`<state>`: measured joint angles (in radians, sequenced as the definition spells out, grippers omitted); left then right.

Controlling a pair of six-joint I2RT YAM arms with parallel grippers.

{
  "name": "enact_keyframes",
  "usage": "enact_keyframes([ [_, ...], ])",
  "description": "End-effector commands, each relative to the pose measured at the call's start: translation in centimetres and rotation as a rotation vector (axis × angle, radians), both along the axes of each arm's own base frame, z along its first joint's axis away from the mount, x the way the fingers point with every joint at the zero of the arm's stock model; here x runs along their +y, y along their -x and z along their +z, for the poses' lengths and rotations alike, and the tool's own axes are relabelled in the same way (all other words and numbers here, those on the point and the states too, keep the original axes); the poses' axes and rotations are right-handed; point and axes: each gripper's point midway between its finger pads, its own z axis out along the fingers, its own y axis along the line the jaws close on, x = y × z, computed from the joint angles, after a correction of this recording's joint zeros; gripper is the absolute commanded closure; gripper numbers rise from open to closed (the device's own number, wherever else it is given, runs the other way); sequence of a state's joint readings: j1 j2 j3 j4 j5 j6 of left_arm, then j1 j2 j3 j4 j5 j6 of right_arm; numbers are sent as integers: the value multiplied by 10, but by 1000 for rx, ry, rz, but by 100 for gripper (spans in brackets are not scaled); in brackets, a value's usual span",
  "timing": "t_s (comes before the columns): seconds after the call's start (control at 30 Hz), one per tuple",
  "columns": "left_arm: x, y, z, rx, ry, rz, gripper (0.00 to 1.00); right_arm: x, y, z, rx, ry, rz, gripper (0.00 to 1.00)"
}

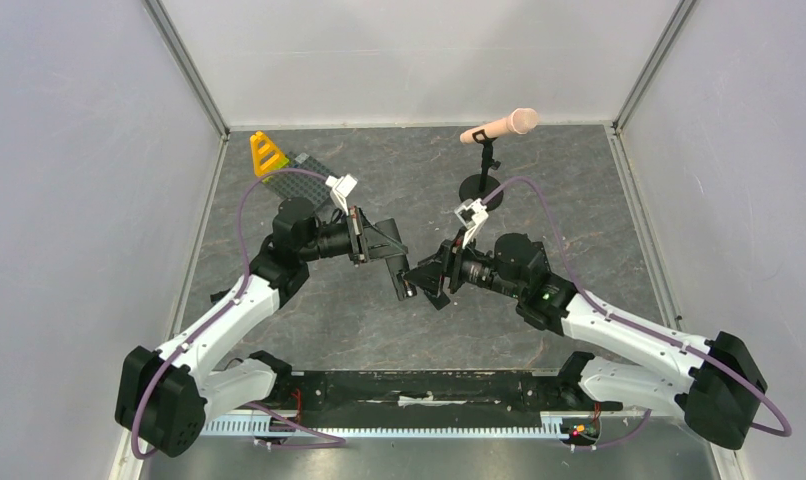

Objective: Load the batteries into the remote control
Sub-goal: Load the battery into the remote control.

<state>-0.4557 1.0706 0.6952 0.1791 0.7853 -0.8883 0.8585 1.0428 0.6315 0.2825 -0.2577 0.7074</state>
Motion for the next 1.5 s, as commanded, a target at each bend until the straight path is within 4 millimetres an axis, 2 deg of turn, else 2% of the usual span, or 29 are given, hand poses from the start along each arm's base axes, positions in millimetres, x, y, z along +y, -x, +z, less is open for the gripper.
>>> enact_keyframes([
  [0.0, -2, -3, 18, -85, 13, -27, 98, 2, -1, 11, -129, 76, 43, 40],
  [0.47, -2, -11, 13, -61, -7, 8, 98, 14, -3, -2, -108, 140, 41, 46],
  [0.57, -2, -11, 14, -66, -13, 9, 98, 13, -3, -3, -98, 132, 32, 50],
  [0.73, -1, -10, 12, -64, -20, 9, 98, 12, -3, -3, -82, 116, 13, 66],
  [1.03, 2, -13, 8, -58, -41, 35, 98, 13, -1, 2, -55, 70, 11, 71],
  [1.1, 2, -14, 7, -55, -47, 39, 98, 12, -1, 2, -51, 66, 7, 66],
  [1.2, 6, -16, 3, -55, -71, 62, 98, 11, 0, 7, -47, 48, -2, 40],
  [1.27, 12, -22, 0, -57, -106, 105, 98, 9, 0, 13, -46, 29, -17, 31],
  [1.37, 32, -32, -7, -49, -205, 219, 98, 4, -2, 18, -53, 8, -34, 25],
  [1.47, 67, -45, -15, -54, -359, 387, 98, -1, -6, 10, -38, 19, -49, 24],
])
